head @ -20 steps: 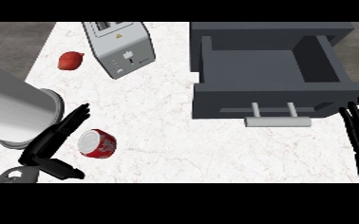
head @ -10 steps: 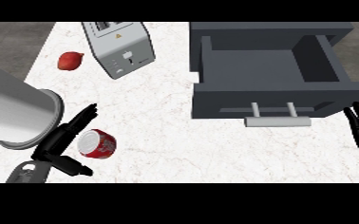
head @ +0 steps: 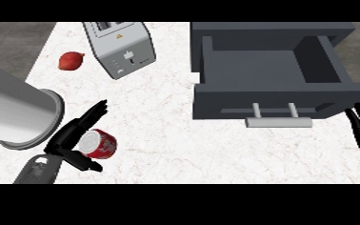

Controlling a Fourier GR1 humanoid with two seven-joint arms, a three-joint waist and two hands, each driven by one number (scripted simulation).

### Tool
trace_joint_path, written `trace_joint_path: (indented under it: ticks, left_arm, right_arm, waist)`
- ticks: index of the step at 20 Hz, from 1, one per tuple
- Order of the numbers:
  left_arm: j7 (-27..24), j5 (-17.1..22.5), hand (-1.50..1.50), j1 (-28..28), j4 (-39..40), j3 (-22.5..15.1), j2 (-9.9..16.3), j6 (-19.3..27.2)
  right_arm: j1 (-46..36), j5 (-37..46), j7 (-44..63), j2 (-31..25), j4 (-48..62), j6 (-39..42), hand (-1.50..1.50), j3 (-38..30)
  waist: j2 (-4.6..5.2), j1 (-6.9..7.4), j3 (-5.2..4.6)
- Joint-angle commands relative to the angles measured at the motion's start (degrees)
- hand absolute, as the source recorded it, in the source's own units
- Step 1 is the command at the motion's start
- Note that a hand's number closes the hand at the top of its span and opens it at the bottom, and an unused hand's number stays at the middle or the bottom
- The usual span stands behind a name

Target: Pick up the can, place it into the drawer and close the drawer

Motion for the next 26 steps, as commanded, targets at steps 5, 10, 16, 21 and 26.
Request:
trace_joint_path:
  ticks: [5, 10, 16, 21, 26]
  left_arm:
    - [-3.8, 0.3, -1.5, -3.0, 2.7, -0.7, -0.3, -4.3]
    - [-5.3, -0.6, -1.5, 2.5, -2.4, -4.1, -3.2, -2.7]
    - [-5.0, -0.1, 1.5, 1.0, -2.0, -5.2, -5.4, -2.6]
    - [3.8, 4.9, 1.5, 1.9, -9.3, -5.0, -5.1, -8.7]
    - [7.6, 7.9, 1.5, 6.5, -19.9, -6.2, -6.4, -8.6]
  right_arm:
    - [0.1, 2.6, -0.4, 1.5, -0.2, -0.3, -1.5, 1.7]
    - [0.5, 1.9, -0.1, 2.2, -0.1, -0.2, -1.5, 2.3]
    - [-2.3, -1.2, 1.8, 0.3, 0.5, -0.5, -1.5, -1.7]
    - [5.0, -0.6, -2.4, 2.5, -2.5, 0.1, -1.5, 0.7]
    - [5.2, -0.2, 2.1, 2.6, -7.0, -2.4, -1.5, 3.7]
  waist:
    - [0.06, -0.05, -0.01]
    - [-0.1, 0.39, 0.03]
    - [0.02, 0.2, 0.01]
    - [-0.18, 0.19, 0.06]
    - [-0.22, 0.55, 0.06]
